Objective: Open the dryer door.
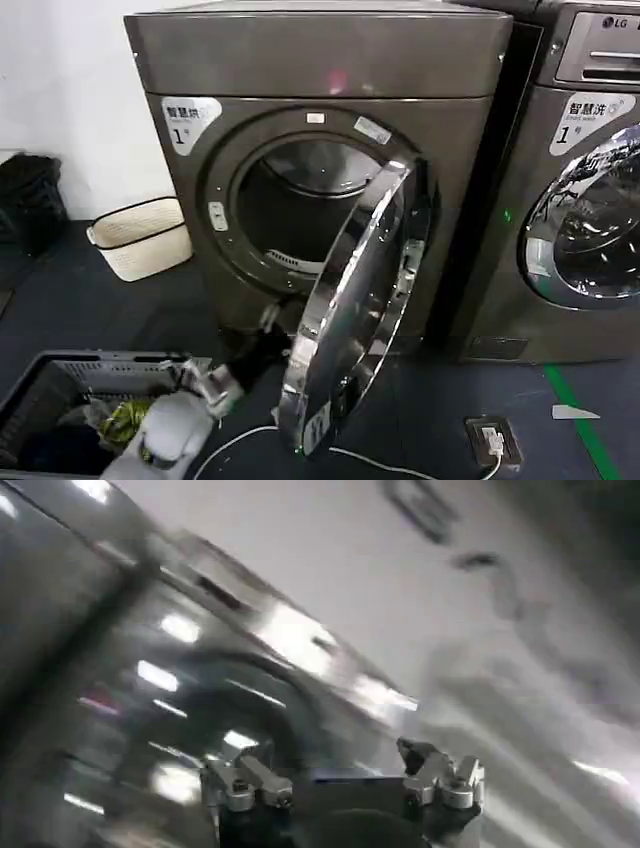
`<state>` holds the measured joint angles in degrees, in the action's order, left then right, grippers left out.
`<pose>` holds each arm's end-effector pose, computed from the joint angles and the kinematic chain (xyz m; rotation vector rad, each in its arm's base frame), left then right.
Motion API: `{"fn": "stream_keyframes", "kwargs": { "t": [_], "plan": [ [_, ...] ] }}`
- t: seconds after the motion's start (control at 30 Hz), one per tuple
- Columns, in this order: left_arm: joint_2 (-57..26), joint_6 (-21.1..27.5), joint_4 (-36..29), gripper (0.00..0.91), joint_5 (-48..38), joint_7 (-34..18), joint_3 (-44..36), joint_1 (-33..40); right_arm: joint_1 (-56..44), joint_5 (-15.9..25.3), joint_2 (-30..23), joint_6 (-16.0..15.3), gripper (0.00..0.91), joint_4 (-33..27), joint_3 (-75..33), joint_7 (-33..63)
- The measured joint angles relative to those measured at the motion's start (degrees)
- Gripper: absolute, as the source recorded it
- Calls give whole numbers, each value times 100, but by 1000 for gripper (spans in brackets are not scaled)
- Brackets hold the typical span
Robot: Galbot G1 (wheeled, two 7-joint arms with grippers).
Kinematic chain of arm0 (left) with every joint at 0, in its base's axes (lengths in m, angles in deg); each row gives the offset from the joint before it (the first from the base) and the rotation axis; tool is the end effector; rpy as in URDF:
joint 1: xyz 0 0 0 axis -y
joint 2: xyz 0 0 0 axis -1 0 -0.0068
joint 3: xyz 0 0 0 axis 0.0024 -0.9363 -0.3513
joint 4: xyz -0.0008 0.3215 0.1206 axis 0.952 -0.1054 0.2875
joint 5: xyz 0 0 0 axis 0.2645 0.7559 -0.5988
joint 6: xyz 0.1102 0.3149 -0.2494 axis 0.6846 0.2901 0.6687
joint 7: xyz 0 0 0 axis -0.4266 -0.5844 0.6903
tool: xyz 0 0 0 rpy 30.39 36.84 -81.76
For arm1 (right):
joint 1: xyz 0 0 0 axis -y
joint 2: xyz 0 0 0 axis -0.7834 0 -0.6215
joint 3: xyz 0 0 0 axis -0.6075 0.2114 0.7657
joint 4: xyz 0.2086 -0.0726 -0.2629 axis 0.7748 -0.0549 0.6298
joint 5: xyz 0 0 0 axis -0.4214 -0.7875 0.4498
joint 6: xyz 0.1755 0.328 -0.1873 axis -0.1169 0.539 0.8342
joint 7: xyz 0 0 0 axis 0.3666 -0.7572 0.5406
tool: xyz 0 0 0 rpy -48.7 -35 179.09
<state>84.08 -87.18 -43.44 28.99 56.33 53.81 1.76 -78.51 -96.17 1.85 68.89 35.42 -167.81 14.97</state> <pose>0.3935 -0.0070 -0.2627 1.1033 2.5666 0.4807 -0.0583 -0.4597 -0.1686 1.0382 2.4895 -0.8652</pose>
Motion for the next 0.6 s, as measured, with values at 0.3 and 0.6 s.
{"fn": "stream_keyframes", "kwargs": {
  "t": [0.3, 0.6],
  "plan": [
    [220, -40, 487, 907, -49, 9, -911, 864, -112, 1111, -200, -939, 907, -526, -962, 2127],
    [650, -88, 1054, 907, 23, 58, -1816, 1724, -15, 2426, -408, -2140, 907, -496, -1484, 3760]
  ]
}}
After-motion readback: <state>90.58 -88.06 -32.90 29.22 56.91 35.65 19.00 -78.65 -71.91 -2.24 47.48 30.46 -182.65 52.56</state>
